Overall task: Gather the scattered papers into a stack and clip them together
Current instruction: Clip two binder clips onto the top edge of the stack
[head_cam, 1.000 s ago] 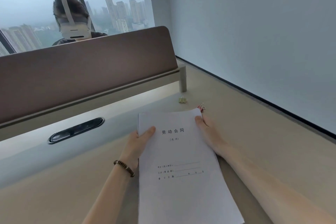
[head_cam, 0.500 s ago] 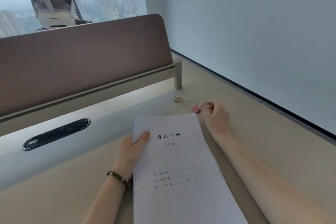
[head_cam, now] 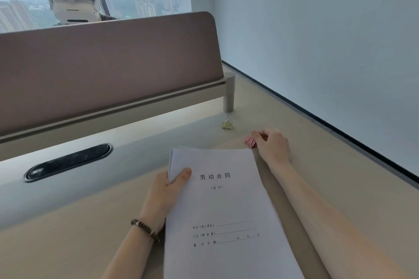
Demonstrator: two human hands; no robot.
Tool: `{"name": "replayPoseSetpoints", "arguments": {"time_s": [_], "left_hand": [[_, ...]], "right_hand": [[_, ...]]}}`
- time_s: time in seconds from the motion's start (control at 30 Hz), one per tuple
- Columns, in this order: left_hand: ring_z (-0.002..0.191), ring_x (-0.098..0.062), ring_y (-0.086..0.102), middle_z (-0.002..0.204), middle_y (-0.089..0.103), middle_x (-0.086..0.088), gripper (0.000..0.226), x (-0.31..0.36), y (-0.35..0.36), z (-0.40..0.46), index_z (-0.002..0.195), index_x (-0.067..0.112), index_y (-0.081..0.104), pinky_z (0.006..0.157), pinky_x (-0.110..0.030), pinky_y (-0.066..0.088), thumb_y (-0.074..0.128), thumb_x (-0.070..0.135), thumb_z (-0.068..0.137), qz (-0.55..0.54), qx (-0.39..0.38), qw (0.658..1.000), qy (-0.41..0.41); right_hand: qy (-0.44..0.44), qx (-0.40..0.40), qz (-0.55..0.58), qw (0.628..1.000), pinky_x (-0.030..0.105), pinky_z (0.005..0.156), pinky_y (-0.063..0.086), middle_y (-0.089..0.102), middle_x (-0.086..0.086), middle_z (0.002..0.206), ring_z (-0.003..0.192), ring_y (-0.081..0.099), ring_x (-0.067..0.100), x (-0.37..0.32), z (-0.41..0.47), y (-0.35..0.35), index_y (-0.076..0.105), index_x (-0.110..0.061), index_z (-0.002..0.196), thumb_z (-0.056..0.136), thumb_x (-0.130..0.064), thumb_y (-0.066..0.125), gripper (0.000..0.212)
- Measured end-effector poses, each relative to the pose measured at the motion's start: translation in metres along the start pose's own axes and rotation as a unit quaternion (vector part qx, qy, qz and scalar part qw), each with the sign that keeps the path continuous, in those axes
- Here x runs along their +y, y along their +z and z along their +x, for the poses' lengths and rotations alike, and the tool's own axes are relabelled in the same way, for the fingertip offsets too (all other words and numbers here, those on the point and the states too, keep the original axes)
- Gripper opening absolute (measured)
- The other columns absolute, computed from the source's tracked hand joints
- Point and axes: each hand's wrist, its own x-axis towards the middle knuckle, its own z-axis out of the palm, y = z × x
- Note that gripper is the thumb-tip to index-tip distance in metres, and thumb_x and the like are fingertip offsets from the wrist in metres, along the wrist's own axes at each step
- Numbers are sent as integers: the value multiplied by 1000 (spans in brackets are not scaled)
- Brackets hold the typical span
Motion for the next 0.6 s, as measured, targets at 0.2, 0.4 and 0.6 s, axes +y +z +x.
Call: {"name": "replayPoseSetpoints", "arguments": {"time_s": [0.2,0.4,0.6], "left_hand": [[57,-14,71,69,77,-3,21,2,0,-2,79,7,73,52,-26,57,65,21,93,-3,-9,1000,2],[63,-20,73,78,78,-9,21,2,-2,-2,85,5,74,57,-30,59,65,21,93,-46,-23,999,-10],[71,-25,74,86,79,-14,20,3,-4,-3,89,2,74,67,-36,60,63,18,94,-64,-32,997,-17]], "right_hand": [[-2,11,124,992,28,76,38,71,-1,88,86,60,17,-12,-4,-7,76,-16,95,96,-36,61,25],[-18,-94,317,943,27,73,56,76,7,88,62,66,12,-27,-12,-11,68,-14,101,99,-18,63,7],[-42,-140,399,905,27,80,59,75,23,96,77,71,19,-44,-21,-16,68,10,104,101,-7,57,21]]}}
